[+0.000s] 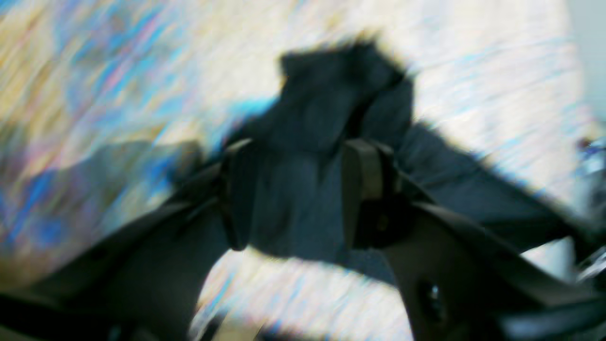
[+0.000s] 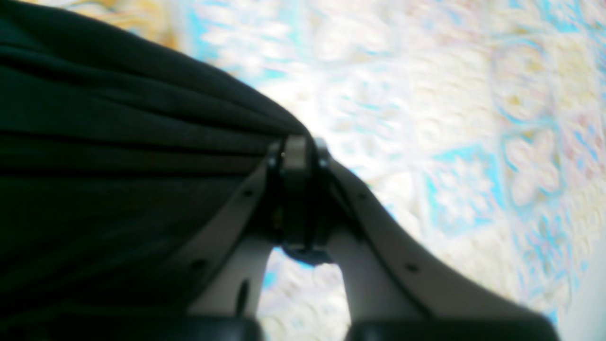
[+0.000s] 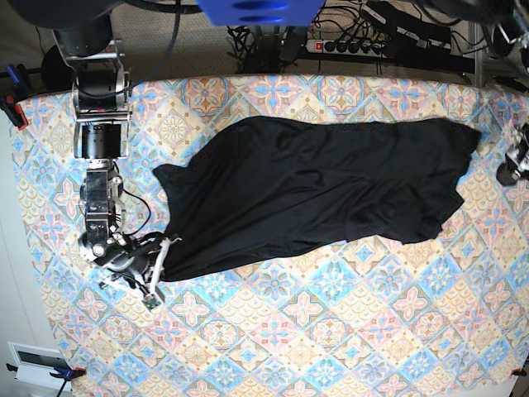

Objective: Layout the t-shirt on the table in an organized manner, then fold the t-shirt properly
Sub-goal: 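Drag the shirt end with the right gripper to flatten it lengthwise, then release the shirt with the left gripper and regrasp its opposite end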

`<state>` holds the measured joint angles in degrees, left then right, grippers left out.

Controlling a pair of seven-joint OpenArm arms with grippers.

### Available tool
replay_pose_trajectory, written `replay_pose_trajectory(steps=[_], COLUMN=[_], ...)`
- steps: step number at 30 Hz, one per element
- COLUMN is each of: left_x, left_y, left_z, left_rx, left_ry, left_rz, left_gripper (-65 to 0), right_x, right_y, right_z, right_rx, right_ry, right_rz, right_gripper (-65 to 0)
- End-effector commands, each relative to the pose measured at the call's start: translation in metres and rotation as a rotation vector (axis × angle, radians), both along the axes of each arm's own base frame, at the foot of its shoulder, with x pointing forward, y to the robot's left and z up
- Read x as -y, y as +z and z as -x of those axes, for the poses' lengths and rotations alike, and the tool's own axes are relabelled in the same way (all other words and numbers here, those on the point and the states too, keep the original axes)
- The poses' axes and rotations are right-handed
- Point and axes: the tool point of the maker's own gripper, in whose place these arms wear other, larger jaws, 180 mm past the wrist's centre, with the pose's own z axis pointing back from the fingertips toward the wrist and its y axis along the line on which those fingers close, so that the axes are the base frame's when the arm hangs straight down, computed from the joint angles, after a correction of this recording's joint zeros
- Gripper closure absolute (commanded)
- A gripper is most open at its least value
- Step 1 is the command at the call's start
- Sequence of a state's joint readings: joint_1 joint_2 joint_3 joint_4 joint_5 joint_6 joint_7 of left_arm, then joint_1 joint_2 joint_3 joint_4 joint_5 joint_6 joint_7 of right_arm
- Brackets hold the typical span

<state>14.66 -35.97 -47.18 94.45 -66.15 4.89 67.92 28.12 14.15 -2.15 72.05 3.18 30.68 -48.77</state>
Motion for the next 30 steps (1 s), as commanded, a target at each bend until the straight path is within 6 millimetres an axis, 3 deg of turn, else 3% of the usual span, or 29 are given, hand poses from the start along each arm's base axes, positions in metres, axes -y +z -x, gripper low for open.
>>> replay_pose_trajectory(steps=[1,3,5,9,14,16,22,24,27,30], left_x=[0.0,0.011,0.036,0.093,0.145,0.154,0.168,0.168,0.163,0.143], left_y=[0.017,0.021,0.015,-0.018,-0.051,-0.067,-0.086,-0.094,-0.099,-0.102], left_z=[-0.013,-0.032,-0.062,-0.113,-0.152,-0.158,-0.16,-0.153,-0.148,-0.138], left_rx=[0.057,0.108,0.125,0.053,-0.049,-0.084,-0.143,-0.169,-0.183,-0.206], left_ry=[-0.007,-0.013,-0.061,-0.162,-0.232,-0.239,-0.31,-0.32,-0.315,-0.301], left_rz=[-0.01,0.021,0.058,0.089,0.076,0.019,-0.156,-0.177,-0.184,-0.212], left_gripper=[-28.5,-28.5,-28.5,-28.5,-28.5,-28.5,-27.8,-23.5,-11.8,-2.5], right_x=[0.005,0.021,0.025,0.028,0.027,0.027,0.027,0.027,0.026,0.026], right_y=[0.025,0.028,0.029,0.029,0.031,0.031,0.031,0.031,0.031,0.03], right_z=[-0.013,-0.014,-0.014,-0.013,-0.013,-0.012,-0.013,-0.013,-0.013,-0.013], right_rx=[0.069,0.077,0.08,0.08,0.084,0.083,0.087,0.086,0.088,0.087], right_ry=[-0.014,-0.044,-0.049,-0.052,-0.049,-0.048,-0.048,-0.047,-0.046,-0.046], right_rz=[-0.017,-0.012,-0.008,-0.003,0.0,0.002,-0.002,-0.001,-0.003,-0.004], right_gripper=[0.0,0.0,0.0,0.0,0.0,0.0,0.0,0.0,0.0,0.0])
